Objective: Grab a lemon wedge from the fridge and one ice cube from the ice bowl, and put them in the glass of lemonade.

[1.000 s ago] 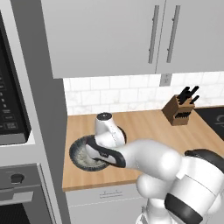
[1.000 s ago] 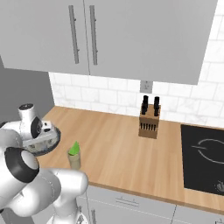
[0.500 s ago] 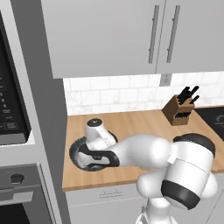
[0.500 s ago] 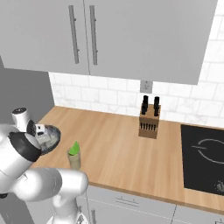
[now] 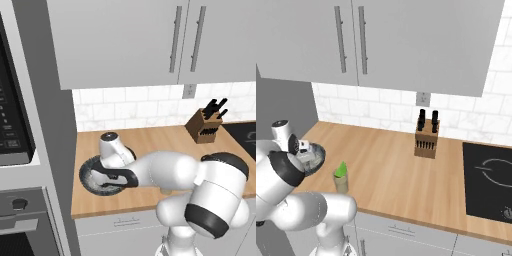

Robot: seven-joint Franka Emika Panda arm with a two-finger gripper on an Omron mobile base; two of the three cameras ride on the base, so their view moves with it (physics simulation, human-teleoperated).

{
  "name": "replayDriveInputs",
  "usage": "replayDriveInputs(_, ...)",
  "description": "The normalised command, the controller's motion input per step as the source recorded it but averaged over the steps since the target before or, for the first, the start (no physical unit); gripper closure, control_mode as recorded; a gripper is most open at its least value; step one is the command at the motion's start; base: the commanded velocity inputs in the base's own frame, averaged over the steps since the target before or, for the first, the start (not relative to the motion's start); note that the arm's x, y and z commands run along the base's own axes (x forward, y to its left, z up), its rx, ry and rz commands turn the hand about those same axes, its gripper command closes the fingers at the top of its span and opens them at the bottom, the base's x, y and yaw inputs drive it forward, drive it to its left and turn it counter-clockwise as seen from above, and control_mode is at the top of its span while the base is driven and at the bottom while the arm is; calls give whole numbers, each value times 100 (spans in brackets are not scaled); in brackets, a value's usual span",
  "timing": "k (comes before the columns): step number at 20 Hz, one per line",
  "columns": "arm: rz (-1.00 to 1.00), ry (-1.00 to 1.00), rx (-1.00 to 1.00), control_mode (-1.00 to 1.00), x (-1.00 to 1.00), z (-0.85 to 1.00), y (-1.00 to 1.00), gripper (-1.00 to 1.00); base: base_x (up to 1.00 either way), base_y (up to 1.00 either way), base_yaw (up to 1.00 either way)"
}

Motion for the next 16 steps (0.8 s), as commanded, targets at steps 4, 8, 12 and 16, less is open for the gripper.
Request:
replayDriveInputs(4,-11,0,0,-100,7,-50,-9,-100,0,0,0)
replayDriveInputs(8,-9,0,0,-100,10,-39,0,-100,0,0,0)
replayDriveInputs(12,-8,0,0,-100,-5,-16,0,-100,0,0,0)
replayDriveInputs(16,-9,-5,0,-100,-19,10,0,-100,0,0,0)
